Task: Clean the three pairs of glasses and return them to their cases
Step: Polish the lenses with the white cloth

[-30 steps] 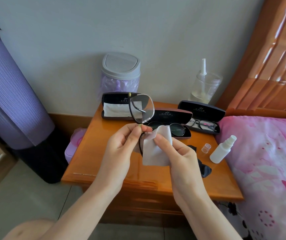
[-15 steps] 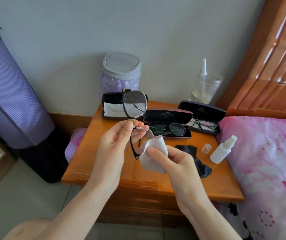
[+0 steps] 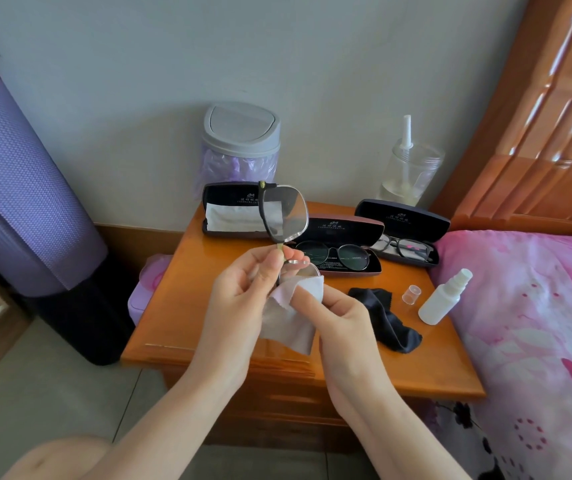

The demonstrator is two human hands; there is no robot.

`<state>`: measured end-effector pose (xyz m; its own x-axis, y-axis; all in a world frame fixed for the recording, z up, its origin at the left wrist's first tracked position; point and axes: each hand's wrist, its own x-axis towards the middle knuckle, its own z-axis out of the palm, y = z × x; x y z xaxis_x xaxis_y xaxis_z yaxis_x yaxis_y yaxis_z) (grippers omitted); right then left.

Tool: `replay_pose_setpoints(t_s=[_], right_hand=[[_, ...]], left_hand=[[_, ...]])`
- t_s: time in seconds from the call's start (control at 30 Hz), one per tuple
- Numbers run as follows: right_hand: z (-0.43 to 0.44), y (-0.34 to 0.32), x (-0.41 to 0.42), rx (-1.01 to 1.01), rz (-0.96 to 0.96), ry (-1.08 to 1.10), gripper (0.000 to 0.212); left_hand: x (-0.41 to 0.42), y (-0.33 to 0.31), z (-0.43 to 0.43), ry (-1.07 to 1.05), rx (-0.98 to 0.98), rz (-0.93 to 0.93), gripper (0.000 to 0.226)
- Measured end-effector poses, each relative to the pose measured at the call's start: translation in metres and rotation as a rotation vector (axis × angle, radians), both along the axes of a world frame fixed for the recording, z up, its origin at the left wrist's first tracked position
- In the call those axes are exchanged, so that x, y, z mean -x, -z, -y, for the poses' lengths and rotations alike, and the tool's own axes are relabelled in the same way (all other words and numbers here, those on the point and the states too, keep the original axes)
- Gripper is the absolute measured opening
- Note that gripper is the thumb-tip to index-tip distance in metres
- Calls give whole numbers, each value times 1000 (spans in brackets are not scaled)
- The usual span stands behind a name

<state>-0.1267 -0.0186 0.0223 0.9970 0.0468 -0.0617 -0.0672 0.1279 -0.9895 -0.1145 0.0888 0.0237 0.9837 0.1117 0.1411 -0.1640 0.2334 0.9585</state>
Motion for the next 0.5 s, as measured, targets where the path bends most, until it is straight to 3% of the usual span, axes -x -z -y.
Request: replay_pose_setpoints(t_s=[0.27,0.5], right_hand=[[-7,1,-6,-174,-40,13,39],[-3,-1,-6,-50,-5,-46,38]], left_hand=[[0,2,1,-27,-68,-5,31],[0,-1,0,-68,-21,-15,25]])
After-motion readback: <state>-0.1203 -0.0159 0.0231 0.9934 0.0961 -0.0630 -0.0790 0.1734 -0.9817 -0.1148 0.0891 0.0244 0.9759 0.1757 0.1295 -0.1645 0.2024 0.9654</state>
